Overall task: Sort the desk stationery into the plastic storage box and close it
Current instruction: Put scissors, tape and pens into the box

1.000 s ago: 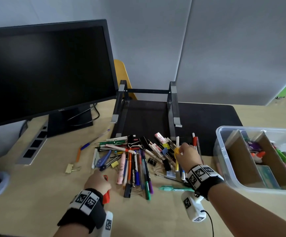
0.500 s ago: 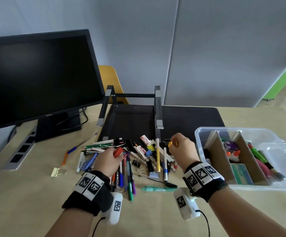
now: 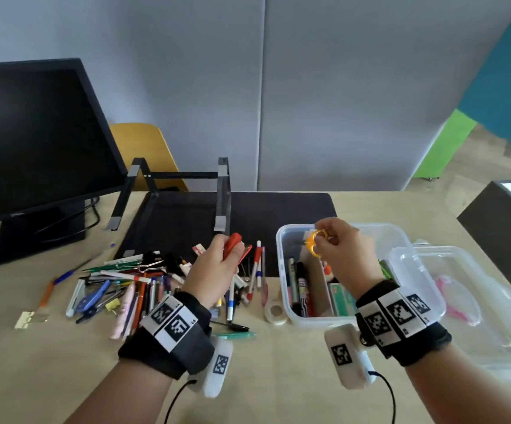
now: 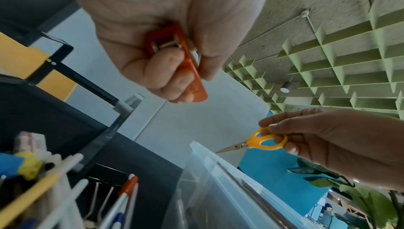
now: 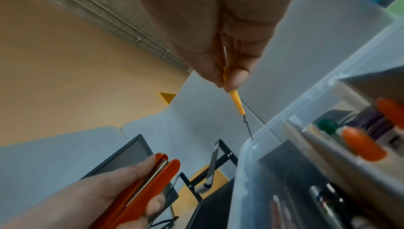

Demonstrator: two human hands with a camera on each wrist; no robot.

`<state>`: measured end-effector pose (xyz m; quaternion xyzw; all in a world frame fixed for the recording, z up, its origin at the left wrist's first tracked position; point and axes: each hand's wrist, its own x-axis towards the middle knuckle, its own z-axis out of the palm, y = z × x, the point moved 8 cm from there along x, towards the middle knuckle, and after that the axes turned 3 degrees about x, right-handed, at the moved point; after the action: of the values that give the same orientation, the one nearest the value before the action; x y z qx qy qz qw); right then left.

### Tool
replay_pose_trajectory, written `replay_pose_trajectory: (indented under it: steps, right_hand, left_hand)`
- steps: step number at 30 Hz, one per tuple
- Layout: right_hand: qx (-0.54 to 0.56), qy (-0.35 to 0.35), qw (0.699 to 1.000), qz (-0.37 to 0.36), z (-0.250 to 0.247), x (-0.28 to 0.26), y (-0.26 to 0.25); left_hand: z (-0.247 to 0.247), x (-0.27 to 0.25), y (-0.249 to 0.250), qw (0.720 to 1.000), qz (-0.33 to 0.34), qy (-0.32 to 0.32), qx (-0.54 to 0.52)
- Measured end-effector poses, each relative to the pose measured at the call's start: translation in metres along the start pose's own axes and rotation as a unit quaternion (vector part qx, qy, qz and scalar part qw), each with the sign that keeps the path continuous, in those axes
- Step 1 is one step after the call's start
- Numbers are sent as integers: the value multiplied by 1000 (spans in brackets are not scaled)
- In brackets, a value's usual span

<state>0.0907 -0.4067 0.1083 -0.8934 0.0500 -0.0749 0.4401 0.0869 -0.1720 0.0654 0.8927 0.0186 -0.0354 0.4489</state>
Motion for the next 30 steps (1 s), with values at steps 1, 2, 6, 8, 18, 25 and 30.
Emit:
replay_pose_trajectory:
  steps: [1,2,6,8,18,25,30]
  right_hand:
    - [7,2,1000,3,-8,1,5]
    - [7,2,1000,5,-14,3,10]
    - [-3,16,1000,0,-39,9,29]
    - [-14,11,1000,1,-45,12,38]
    - [-263,-110,958,-17,-40,38,54]
    - [-320,-236,915,-66,-15,46,34]
    - [-346,-302,885,-75,18,59,46]
  left_hand:
    - [8,-1,5,1000,-5,-8,-13]
    - [15,-2,8,999,-11,-13,-30]
    - [38,-6,21,996,-30,-35,-71]
    - [46,-8,25,996,-25,-38,-72]
    - [62,-9,30,993,-10,-40,-109]
    - [68,-12,30,991,-21,-68,-112]
    - [68,-12,34,992,-11,-77,-101]
